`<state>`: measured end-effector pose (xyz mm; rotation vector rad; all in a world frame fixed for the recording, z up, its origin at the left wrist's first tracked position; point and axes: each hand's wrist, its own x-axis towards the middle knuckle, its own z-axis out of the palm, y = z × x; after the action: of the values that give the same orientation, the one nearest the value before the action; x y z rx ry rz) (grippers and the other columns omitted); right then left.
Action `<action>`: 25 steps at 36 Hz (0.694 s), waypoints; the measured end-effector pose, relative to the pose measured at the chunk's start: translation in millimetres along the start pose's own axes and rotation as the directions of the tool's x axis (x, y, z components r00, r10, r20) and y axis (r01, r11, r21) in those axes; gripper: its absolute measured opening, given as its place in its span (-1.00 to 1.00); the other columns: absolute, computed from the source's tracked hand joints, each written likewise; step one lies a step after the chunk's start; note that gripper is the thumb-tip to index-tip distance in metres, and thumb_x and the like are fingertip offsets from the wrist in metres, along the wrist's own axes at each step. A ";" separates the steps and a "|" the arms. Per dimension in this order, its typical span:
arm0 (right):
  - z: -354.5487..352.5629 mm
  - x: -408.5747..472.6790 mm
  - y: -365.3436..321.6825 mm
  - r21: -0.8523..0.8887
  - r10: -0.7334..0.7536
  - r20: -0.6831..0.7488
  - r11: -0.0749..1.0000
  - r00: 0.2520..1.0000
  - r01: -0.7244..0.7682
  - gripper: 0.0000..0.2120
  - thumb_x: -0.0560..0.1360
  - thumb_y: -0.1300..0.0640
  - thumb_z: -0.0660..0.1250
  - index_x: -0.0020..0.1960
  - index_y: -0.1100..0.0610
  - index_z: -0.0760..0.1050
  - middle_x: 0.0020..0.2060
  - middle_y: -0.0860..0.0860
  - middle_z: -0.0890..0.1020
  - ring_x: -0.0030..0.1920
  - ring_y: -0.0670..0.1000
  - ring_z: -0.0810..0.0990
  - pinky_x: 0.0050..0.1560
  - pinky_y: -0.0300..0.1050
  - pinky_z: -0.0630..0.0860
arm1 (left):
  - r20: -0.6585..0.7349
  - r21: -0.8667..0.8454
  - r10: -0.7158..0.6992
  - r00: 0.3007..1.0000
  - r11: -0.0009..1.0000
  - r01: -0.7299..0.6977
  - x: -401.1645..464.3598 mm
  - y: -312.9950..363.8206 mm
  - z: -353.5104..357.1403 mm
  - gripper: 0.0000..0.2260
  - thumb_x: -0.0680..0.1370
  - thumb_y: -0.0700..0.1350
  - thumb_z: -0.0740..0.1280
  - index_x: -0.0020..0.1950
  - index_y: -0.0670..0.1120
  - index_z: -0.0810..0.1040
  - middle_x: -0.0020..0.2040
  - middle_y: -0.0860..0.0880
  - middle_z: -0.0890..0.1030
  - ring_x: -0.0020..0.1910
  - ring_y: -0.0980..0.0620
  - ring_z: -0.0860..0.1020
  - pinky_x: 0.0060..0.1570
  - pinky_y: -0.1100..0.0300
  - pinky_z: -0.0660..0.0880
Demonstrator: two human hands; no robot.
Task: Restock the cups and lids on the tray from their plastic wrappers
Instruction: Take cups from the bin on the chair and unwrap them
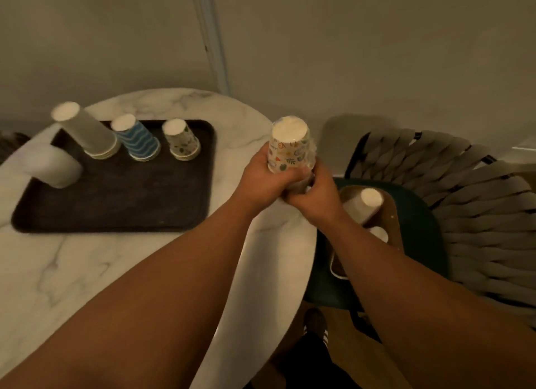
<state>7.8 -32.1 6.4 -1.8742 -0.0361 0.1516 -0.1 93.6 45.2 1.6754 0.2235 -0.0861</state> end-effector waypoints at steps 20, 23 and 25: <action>149.0 -96.5 -20.4 -0.153 0.072 0.151 0.987 0.986 -0.049 -0.23 0.20 0.03 0.63 0.35 -0.02 0.41 0.23 0.00 0.56 0.22 0.03 0.55 0.22 0.02 0.54 | -0.057 0.057 0.004 0.998 0.998 -0.001 -114.3 -61.6 -147.0 -0.53 0.38 -0.20 0.57 0.06 0.23 0.45 0.03 0.17 0.61 0.00 0.24 0.59 -0.05 0.31 0.56; 154.6 -100.7 -21.4 -0.133 0.062 0.122 0.990 0.991 -0.046 -0.25 0.22 0.07 0.63 0.34 0.02 0.43 0.23 0.02 0.58 0.22 0.05 0.56 0.23 0.05 0.54 | -0.030 0.070 0.009 1.000 0.998 -0.006 -112.8 -64.7 -153.2 -0.52 0.37 -0.19 0.58 0.07 0.25 0.44 0.04 0.19 0.59 0.03 0.22 0.58 -0.04 0.33 0.54; 154.3 -99.9 -21.6 -0.120 0.058 0.104 0.992 0.993 -0.045 -0.25 0.22 0.08 0.62 0.35 0.02 0.42 0.23 0.01 0.58 0.23 0.04 0.55 0.24 0.03 0.53 | -0.017 0.076 0.008 1.000 0.997 -0.006 -109.1 -65.0 -153.2 -0.50 0.38 -0.17 0.58 0.12 0.24 0.44 0.05 0.20 0.59 0.04 0.21 0.58 -0.03 0.33 0.53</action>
<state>-109.1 110.4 -10.1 -1.9833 -0.0717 0.2919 -131.1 241.3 20.4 1.7534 0.2299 -0.0754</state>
